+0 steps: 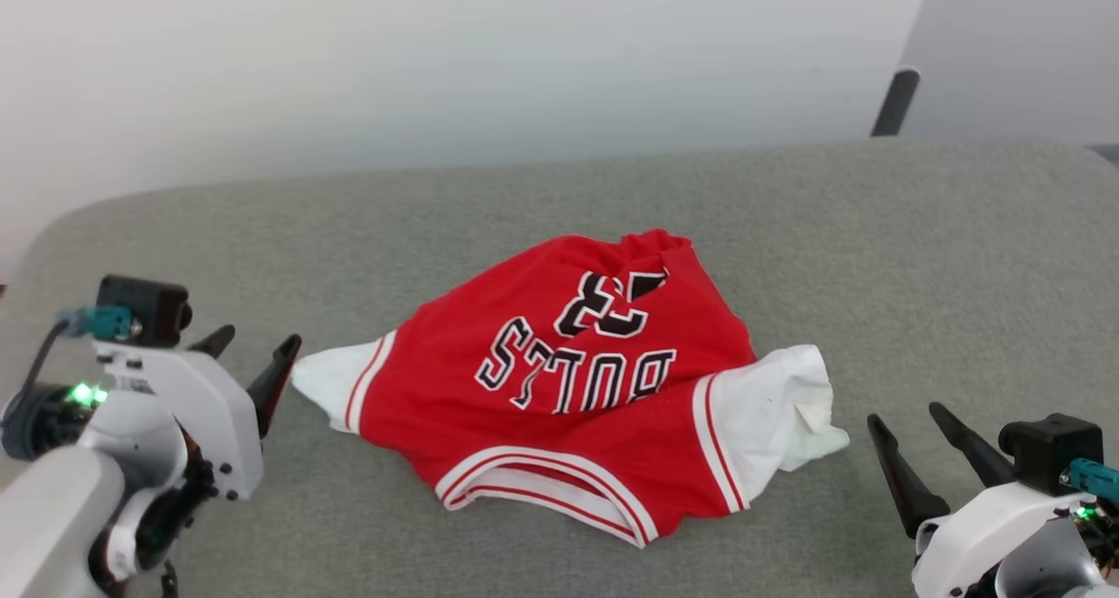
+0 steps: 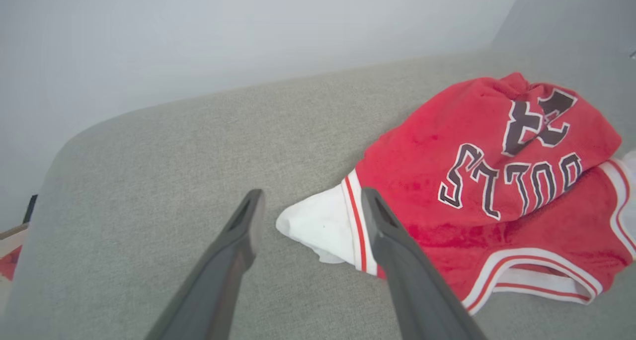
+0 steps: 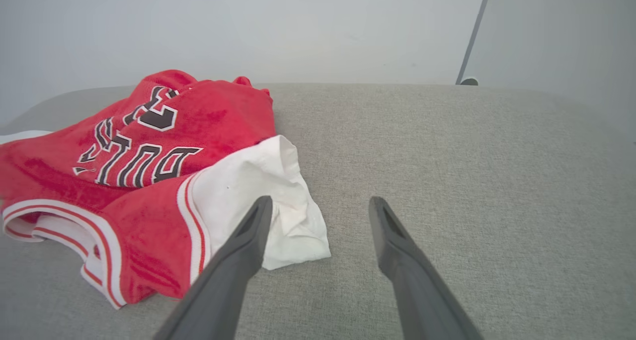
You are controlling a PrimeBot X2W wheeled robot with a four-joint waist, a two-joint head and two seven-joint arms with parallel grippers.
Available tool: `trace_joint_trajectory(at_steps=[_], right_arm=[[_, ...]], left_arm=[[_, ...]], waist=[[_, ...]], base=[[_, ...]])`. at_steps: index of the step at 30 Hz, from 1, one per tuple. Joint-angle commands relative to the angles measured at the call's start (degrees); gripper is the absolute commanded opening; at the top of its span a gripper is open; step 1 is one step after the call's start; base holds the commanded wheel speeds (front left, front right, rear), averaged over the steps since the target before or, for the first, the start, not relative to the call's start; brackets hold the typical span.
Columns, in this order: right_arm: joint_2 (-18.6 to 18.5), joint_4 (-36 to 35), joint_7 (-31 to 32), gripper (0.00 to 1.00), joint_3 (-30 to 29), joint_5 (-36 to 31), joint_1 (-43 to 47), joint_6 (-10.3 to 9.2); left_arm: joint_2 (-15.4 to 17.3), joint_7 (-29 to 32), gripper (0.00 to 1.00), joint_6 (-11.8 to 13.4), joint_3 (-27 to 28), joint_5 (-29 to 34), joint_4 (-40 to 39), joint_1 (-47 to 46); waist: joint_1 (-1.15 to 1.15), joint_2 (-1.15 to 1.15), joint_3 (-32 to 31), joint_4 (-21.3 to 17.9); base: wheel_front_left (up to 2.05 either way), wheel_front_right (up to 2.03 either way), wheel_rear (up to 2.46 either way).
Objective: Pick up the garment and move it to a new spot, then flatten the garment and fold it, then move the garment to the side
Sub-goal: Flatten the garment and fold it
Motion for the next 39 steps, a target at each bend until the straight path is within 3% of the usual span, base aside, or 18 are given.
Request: trace_joint_trajectory(at_steps=[1,13,20,30,39], right_arm=[[-0.3,-0.2,0.2,1.00,0.1,0.3,0.8,-0.06],[-1.6,0.2,2.3,1.00,0.6,1.3,2.5,-0.06],[-3.3,1.1,4.0,1.00,-0.1,2.3,2.0,-0.06],[-6.7,3.4,8.9,1.00,0.5,5.0,1.6,-0.06],[-11.3,5.6,15.5,1.00,1.0,8.8,-1.8,-0.06]], left_arm=[[-0.3,-1.6,1.00,0.0,0.4,0.3,-0.5,1.3],[-1.6,-20.4,1.00,2.4,4.6,2.5,-3.7,10.9],[-2.4,-28.3,1.00,4.5,6.9,2.7,-4.8,16.8],[-6.2,-32.6,1.00,5.1,11.3,5.0,-3.6,22.3],[-12.5,-32.7,1.00,2.0,17.5,9.2,-4.6,24.0]], waist=[[0.00,0.00,-2.0,2.0],[0.00,0.00,-3.9,5.3],[0.00,0.00,-4.2,7.3],[0.00,0.00,-4.0,10.2],[0.00,0.00,0.8,12.6]], base=[[0.00,0.00,0.00],[0.00,0.00,0.00],[0.00,0.00,0.00],[0.00,0.00,0.00],[0.00,0.00,0.00]])
